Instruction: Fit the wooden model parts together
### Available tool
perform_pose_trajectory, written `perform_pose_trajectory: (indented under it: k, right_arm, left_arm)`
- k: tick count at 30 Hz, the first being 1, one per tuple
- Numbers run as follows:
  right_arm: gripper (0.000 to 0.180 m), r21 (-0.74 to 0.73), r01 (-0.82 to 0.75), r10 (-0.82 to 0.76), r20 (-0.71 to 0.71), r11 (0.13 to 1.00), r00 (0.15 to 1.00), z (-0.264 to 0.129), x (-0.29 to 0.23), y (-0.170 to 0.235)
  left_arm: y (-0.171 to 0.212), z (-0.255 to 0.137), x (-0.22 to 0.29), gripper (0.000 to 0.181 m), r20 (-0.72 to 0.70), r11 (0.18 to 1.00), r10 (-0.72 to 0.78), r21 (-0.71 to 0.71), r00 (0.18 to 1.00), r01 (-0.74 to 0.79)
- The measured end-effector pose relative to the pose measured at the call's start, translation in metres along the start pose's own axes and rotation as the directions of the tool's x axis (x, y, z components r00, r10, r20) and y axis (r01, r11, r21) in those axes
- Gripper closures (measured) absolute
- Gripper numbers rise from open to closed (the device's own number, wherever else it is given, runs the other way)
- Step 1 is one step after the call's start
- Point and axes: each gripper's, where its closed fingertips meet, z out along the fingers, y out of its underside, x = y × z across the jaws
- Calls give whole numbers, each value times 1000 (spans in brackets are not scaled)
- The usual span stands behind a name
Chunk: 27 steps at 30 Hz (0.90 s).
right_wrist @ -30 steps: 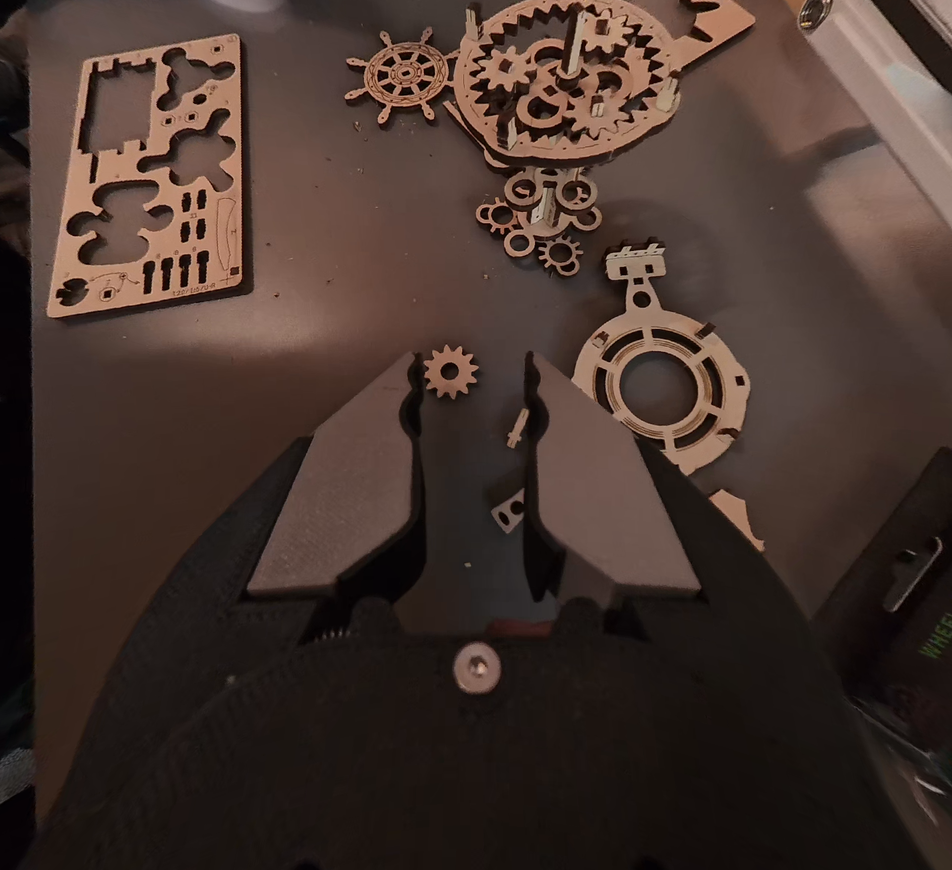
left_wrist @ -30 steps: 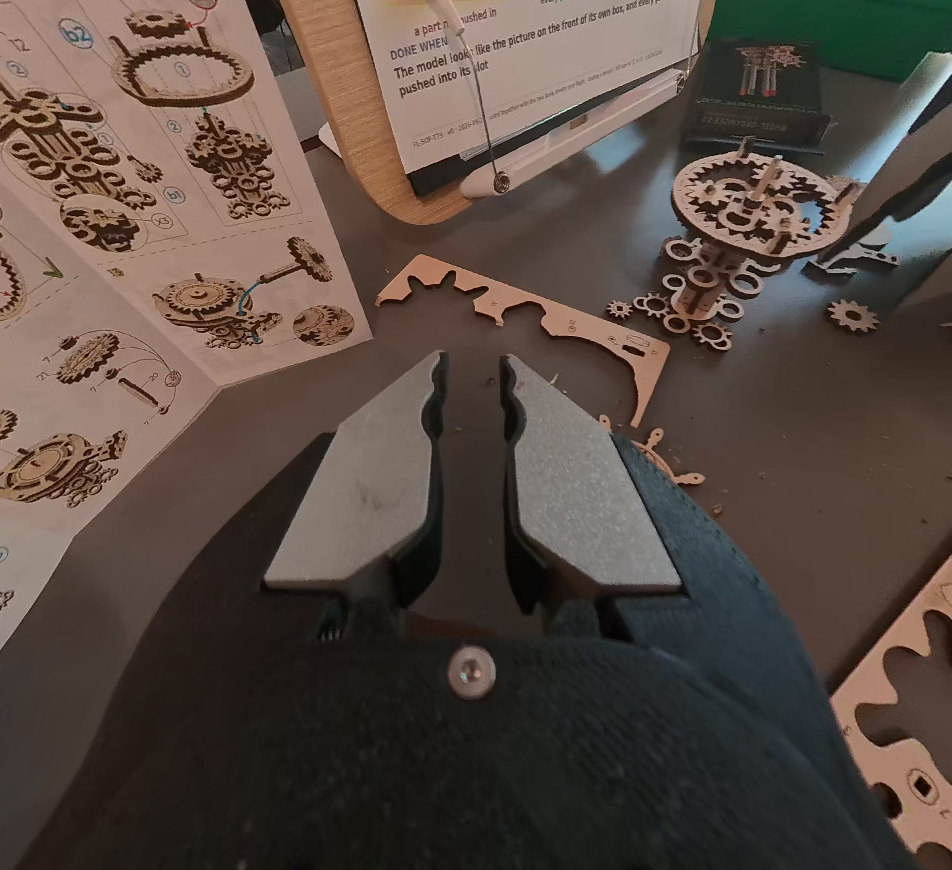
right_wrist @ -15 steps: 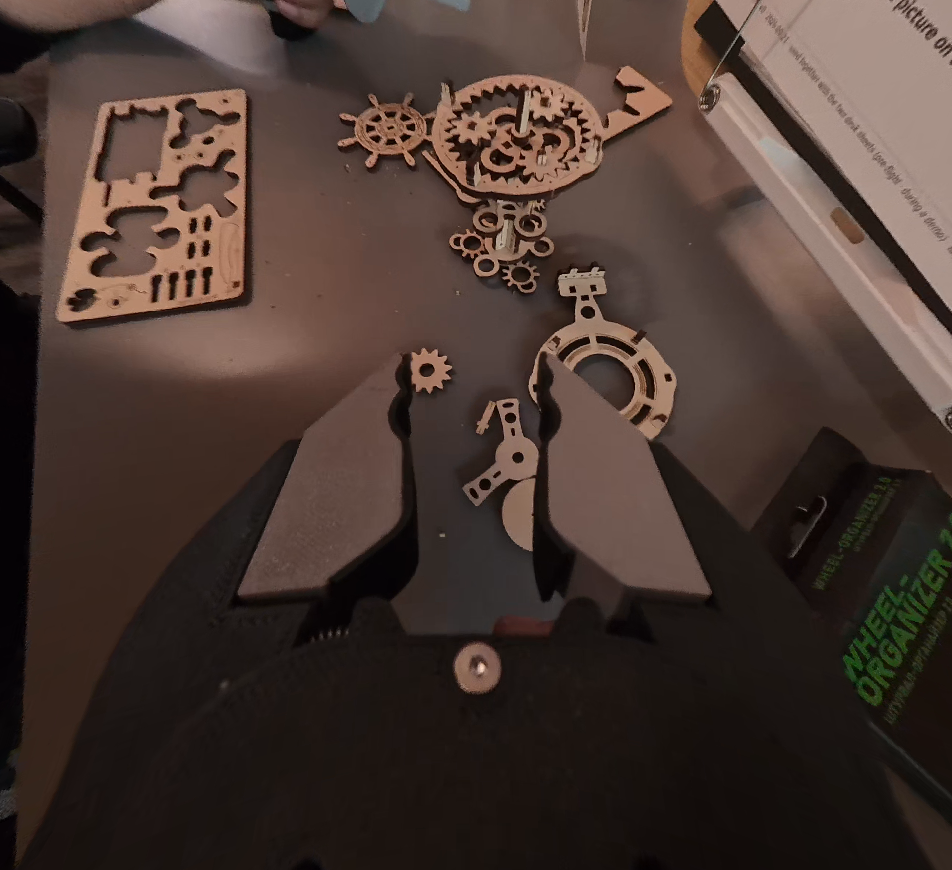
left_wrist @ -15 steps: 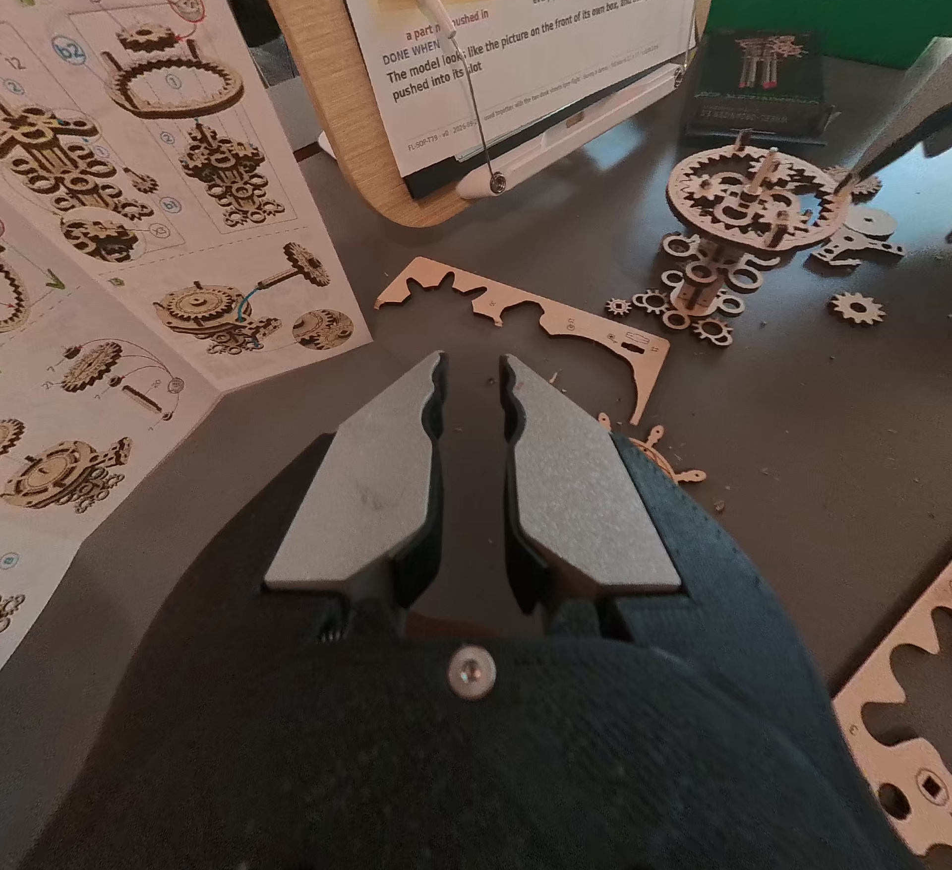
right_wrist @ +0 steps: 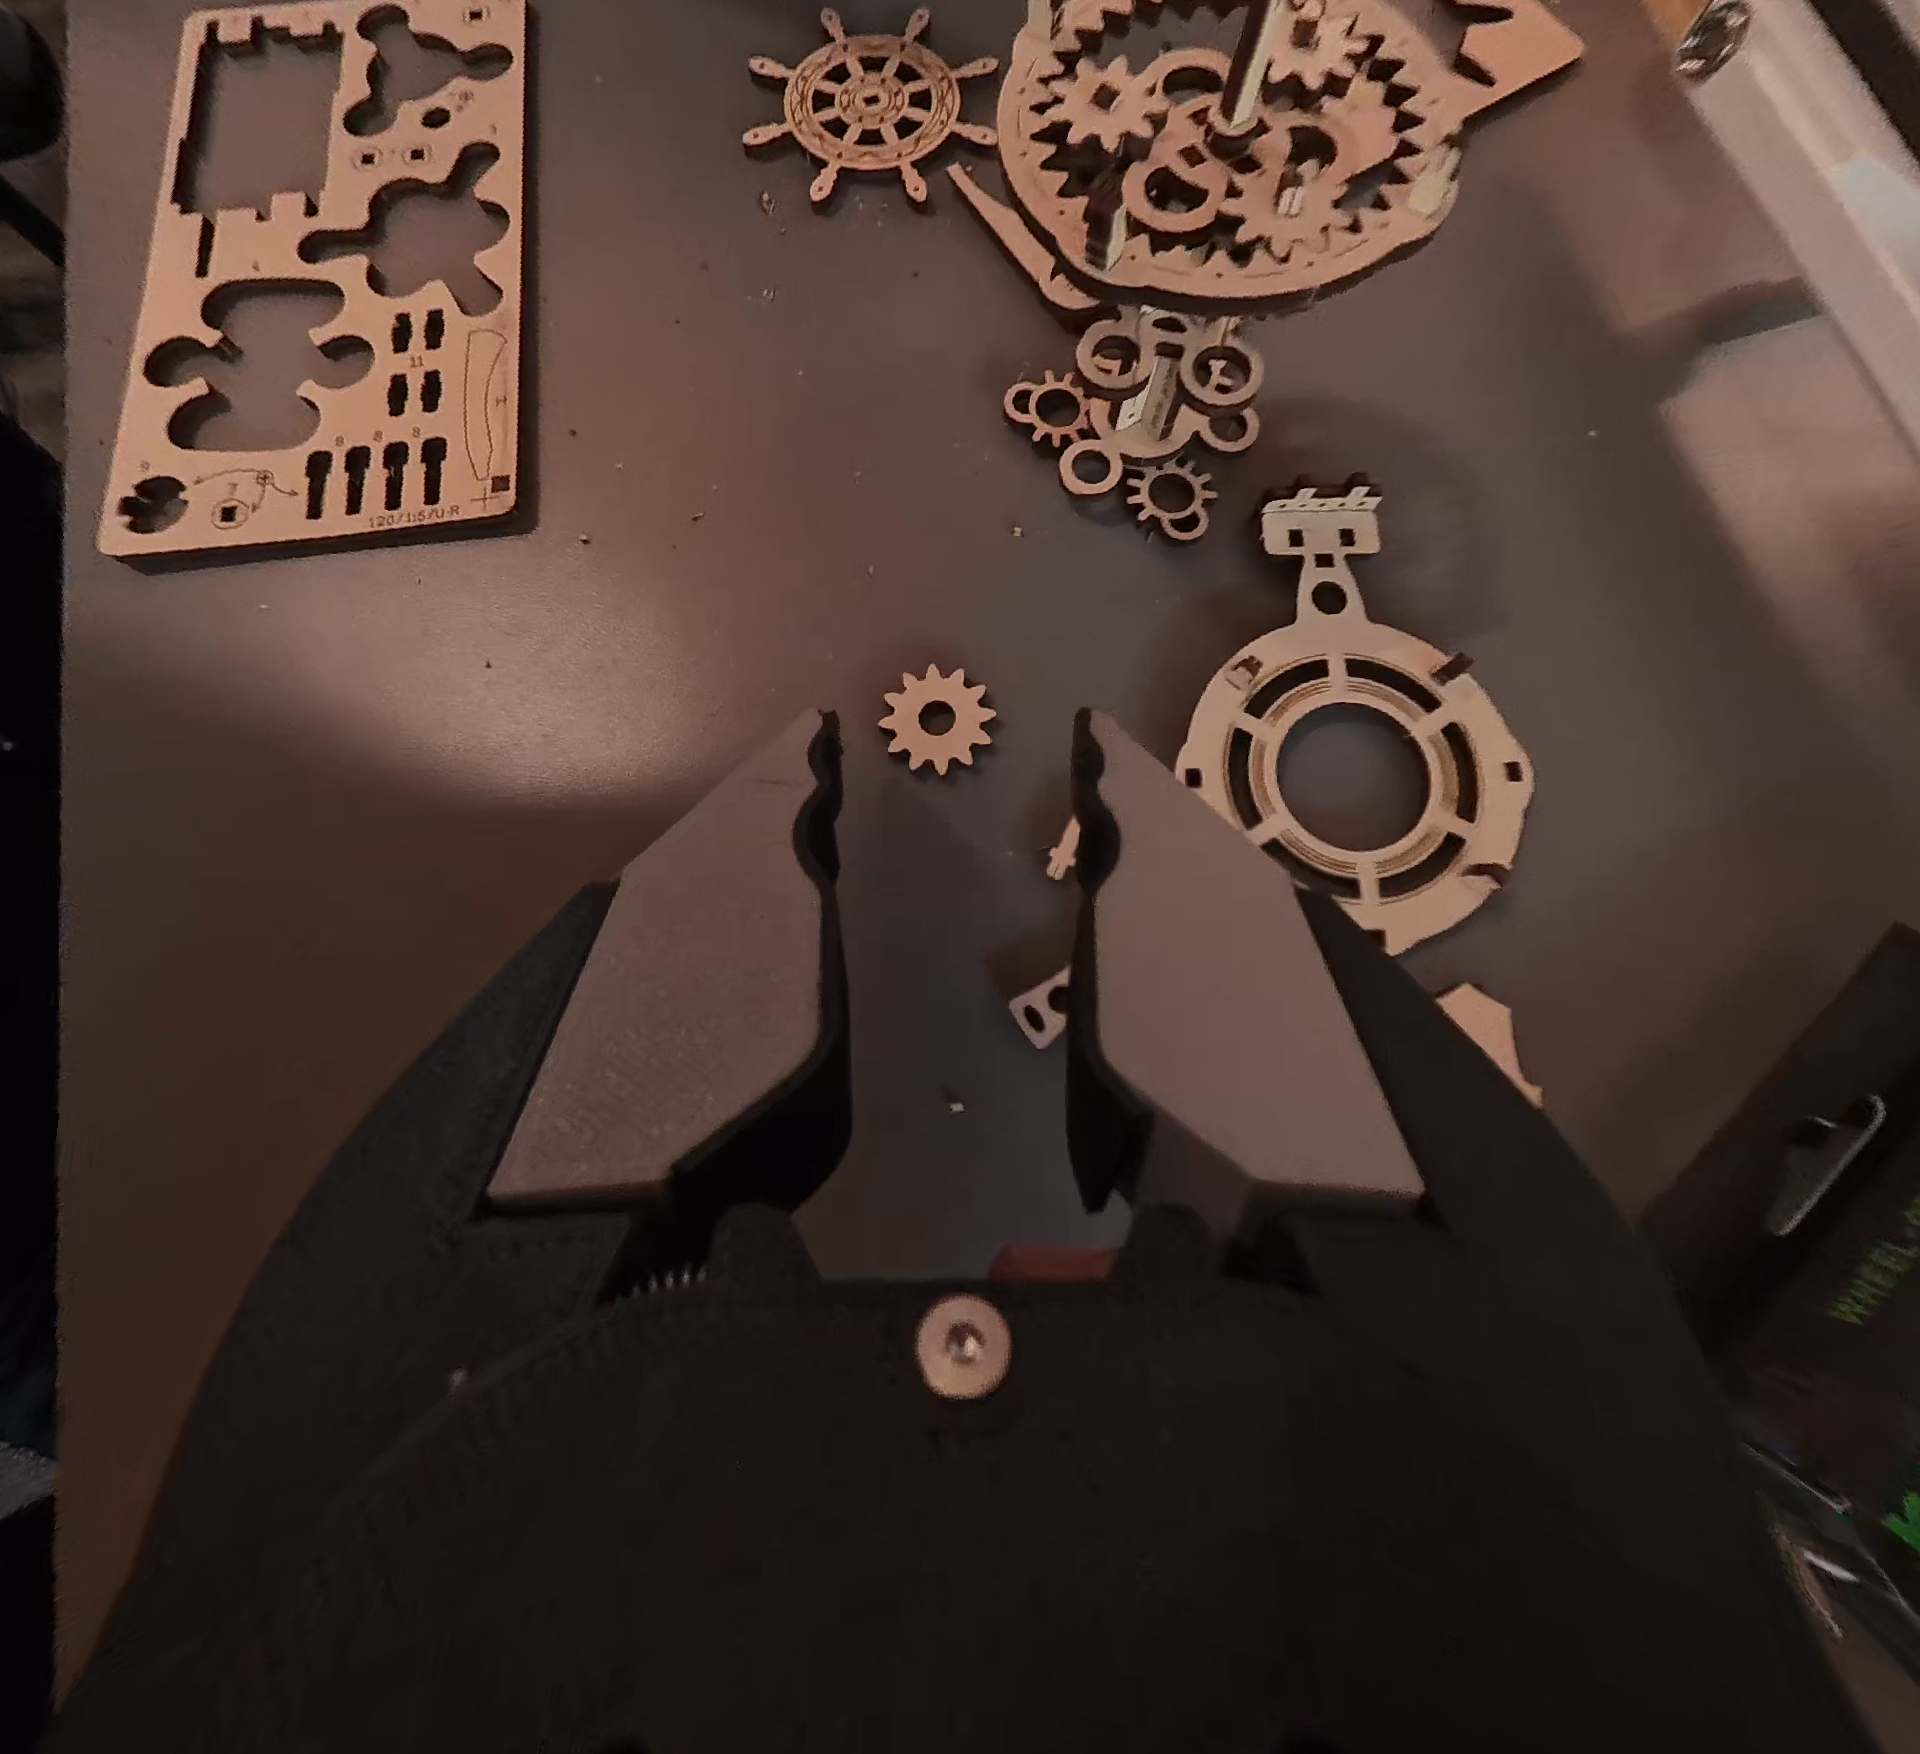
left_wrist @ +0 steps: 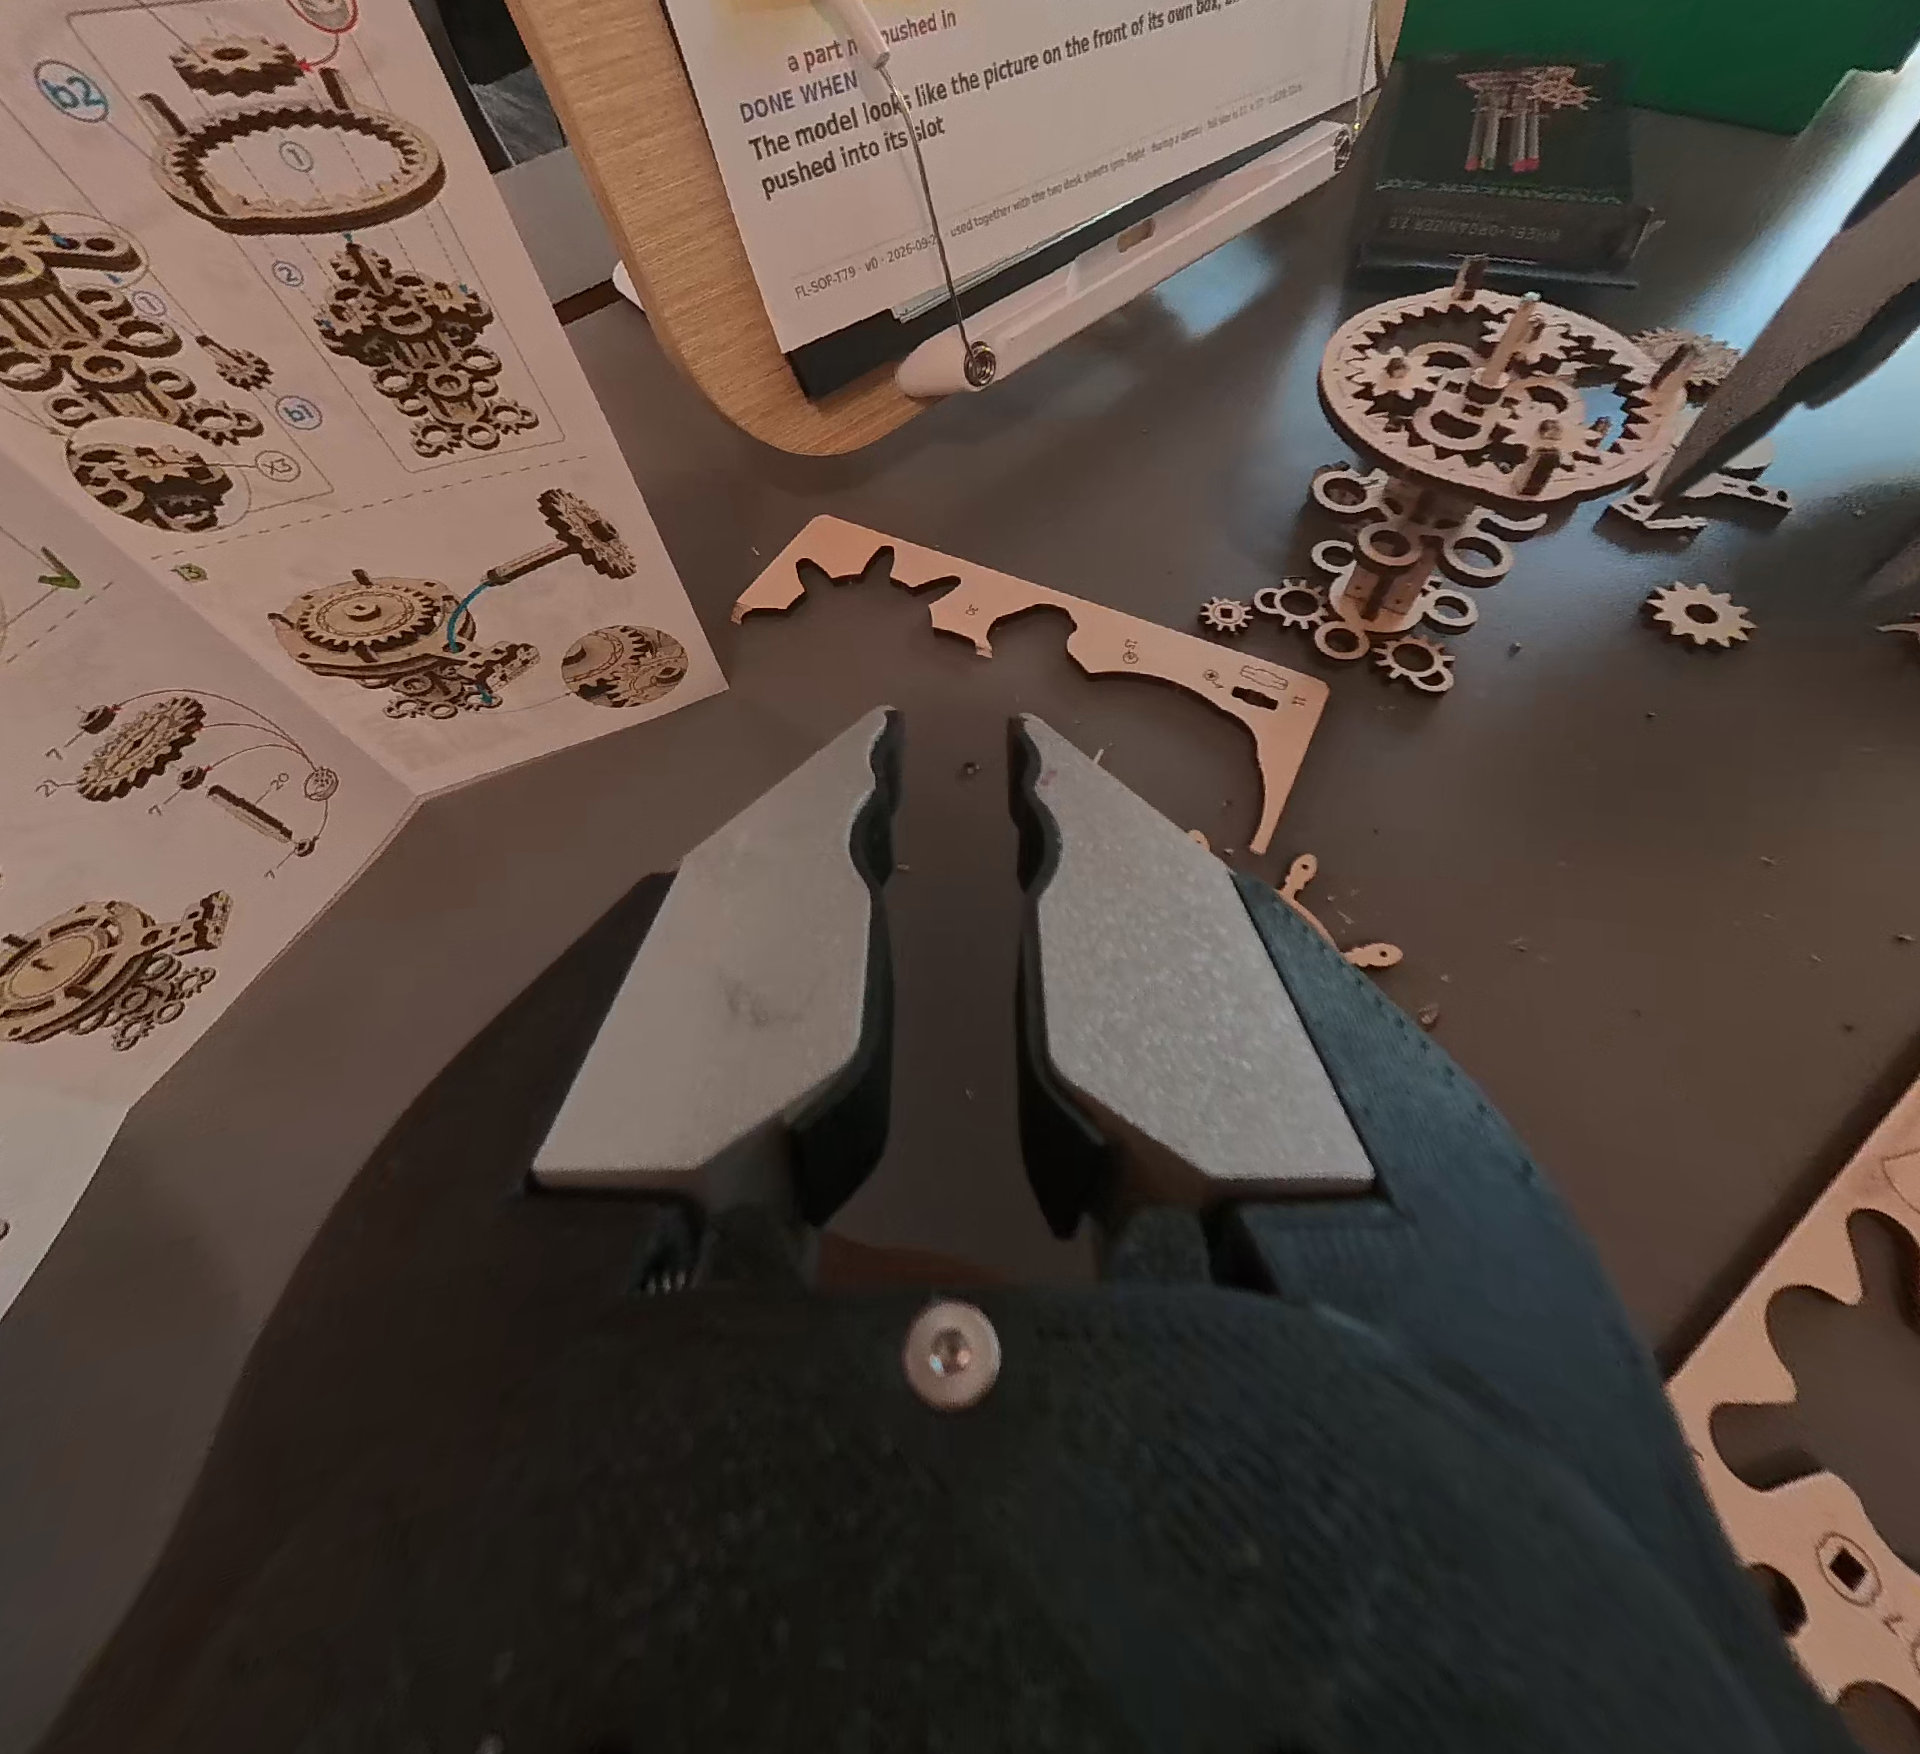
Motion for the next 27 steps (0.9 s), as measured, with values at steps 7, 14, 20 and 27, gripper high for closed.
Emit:
perform_pose_trajectory:
  k: [7,14,20,27]
  right_arm:
    - [152,-54,13,-13,0,998,1000,16,-3,7]
    - [158,15,8,-7,-33,1000,999,7,5,-10]
    - [159,187,-6,10,-18,982,1000,-27,22,-76]
    - [159,-15,198,-198,-66,980,978,-5,35,-110]
  left_arm:
    - [0,0,2,163,-6,1000,7,-2,1000,-7]
    - [0,0,3,163,-8,1000,13,-2,1000,-13]
    - [1,1,3,163,-12,1000,5,-4,1000,-6]
    - [1,0,2,163,-22,1000,-8,-4,1000,8]
